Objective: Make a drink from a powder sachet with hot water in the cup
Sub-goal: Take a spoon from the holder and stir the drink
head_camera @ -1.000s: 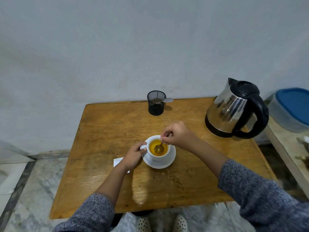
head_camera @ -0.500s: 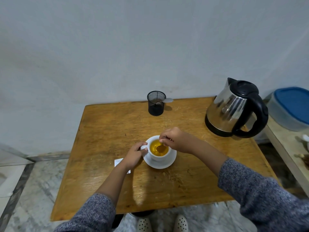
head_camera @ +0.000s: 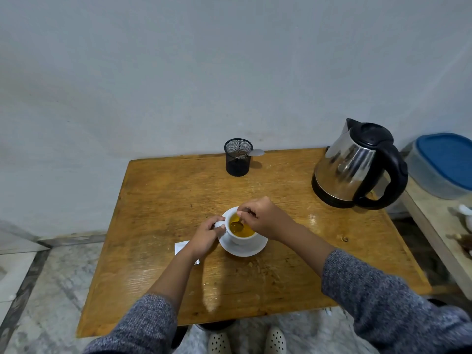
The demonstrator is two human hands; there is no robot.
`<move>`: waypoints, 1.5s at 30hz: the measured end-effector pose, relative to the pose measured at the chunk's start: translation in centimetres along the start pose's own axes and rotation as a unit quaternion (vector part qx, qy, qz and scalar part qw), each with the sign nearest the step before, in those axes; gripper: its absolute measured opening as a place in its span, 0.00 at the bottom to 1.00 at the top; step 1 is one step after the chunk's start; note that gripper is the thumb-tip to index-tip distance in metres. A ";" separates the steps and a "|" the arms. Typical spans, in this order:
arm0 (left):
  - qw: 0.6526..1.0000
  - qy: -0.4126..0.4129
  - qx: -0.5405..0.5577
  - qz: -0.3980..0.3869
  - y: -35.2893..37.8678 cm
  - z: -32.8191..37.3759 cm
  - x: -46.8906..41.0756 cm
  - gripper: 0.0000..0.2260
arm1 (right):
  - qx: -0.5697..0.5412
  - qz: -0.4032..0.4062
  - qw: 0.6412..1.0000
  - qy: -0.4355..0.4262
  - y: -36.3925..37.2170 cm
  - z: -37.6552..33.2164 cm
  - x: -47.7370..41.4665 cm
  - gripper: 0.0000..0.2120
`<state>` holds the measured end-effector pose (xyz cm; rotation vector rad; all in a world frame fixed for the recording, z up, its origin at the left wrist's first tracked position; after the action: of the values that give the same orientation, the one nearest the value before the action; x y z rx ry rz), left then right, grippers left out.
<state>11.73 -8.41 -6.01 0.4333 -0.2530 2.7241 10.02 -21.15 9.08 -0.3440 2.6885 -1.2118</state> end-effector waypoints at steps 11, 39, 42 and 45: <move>1.000 -0.018 0.008 0.004 -0.1 -0.4 0.1 0.08 | 0.094 0.002 0.994 -0.063 -1.0 -0.2 0.7 0.13; 1.000 0.007 -0.004 -0.002 -0.1 0.2 0.1 0.09 | 0.059 -0.054 0.997 -0.019 0.2 -0.8 0.3 0.11; 1.000 0.008 0.004 -0.005 0.1 0.3 0.1 0.11 | 0.056 -0.032 0.997 -0.042 0.5 -1.4 0.3 0.11; 1.000 -0.003 0.017 -0.003 0.0 0.1 0.0 0.10 | 0.052 -0.030 0.998 -0.022 0.7 -0.9 -0.4 0.12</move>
<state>11.71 -8.44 -5.94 0.4521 -0.2078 2.7255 10.08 -19.92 9.13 -0.4345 2.5828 -1.3389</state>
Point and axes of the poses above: each hand's wrist, its own x-axis away from the middle knuckle, its own y-axis out of the palm, z = x × y, the point moved 9 cm from there along -x, towards the middle knuckle, and after that the axes turned 4 degrees about y, right-handed, at the moved point
